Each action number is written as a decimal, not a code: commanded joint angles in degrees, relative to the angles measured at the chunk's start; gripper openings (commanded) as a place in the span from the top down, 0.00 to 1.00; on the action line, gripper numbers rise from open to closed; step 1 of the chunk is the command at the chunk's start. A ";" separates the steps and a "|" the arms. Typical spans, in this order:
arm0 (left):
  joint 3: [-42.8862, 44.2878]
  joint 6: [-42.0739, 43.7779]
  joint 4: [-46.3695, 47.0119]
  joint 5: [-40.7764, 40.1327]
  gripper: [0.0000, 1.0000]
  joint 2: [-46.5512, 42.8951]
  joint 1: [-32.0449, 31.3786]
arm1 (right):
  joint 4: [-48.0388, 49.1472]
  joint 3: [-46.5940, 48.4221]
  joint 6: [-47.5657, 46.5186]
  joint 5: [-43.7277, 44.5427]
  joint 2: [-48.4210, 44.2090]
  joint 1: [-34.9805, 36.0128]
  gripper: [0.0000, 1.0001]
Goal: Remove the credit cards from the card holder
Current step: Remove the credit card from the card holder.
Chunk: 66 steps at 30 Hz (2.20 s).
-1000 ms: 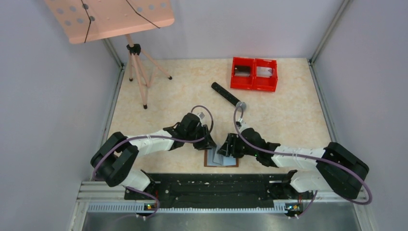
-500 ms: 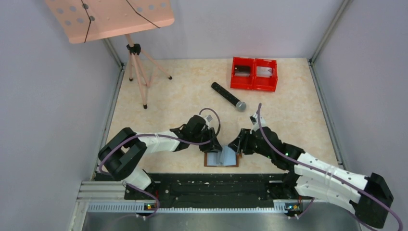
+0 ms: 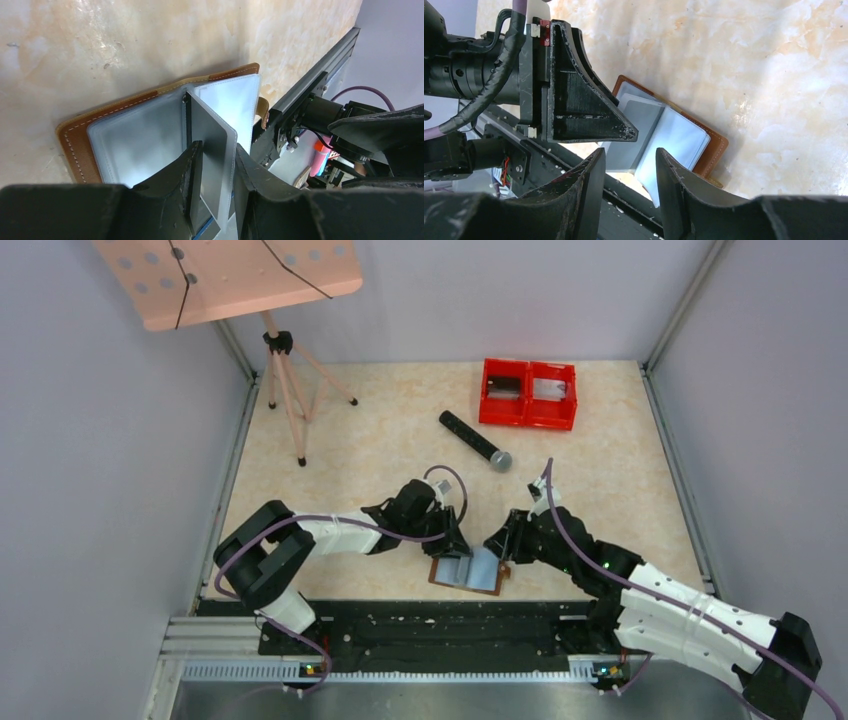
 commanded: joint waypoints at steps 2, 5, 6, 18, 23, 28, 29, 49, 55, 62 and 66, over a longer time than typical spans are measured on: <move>2.04 -0.52 4.38 2.79 0.66 -1.34 -0.76 | 0.20 2.98 -0.70 -0.14 -0.50 -0.33 0.58; 2.30 -0.80 5.68 3.59 0.64 -0.98 -1.56 | 0.23 3.48 -0.81 -0.23 -0.28 -0.28 0.57; 2.35 -0.89 5.87 3.74 0.63 -0.93 -1.91 | 0.20 3.46 -0.83 -0.42 -0.18 -0.30 0.56; 3.22 0.33 1.70 0.49 0.62 -2.15 -2.75 | 0.51 3.56 -0.30 -2.08 0.44 -0.34 0.58; 3.36 1.16 -4.66 -5.30 0.63 -3.78 -1.98 | 3.67 0.58 1.56 -5.47 4.57 -0.33 0.62; 2.63 0.85 -5.56 -6.67 0.64 -3.98 -1.47 | 8.51 -2.77 3.62 -7.36 8.67 -0.26 0.66; 2.58 0.85 -5.79 -6.76 0.64 -3.88 -1.47 | 8.96 -3.05 3.64 -7.31 9.47 -0.33 0.66; 1.55 1.62 -4.32 -6.17 0.64 -2.70 -1.38 | 8.38 -7.30 8.64 -2.43 21.23 -0.33 0.75; 1.27 1.41 -2.58 -5.24 0.64 -1.06 -1.38 | 9.08 -8.19 8.68 -2.09 19.91 -0.33 0.76; 1.62 1.17 -4.80 -6.21 0.64 -0.57 -1.38 | 9.66 -8.99 8.65 -2.34 19.62 -0.34 0.76; 1.05 1.11 -4.50 -6.12 0.64 0.09 -1.38 | 10.24 -9.12 8.65 -2.59 19.28 -0.29 0.75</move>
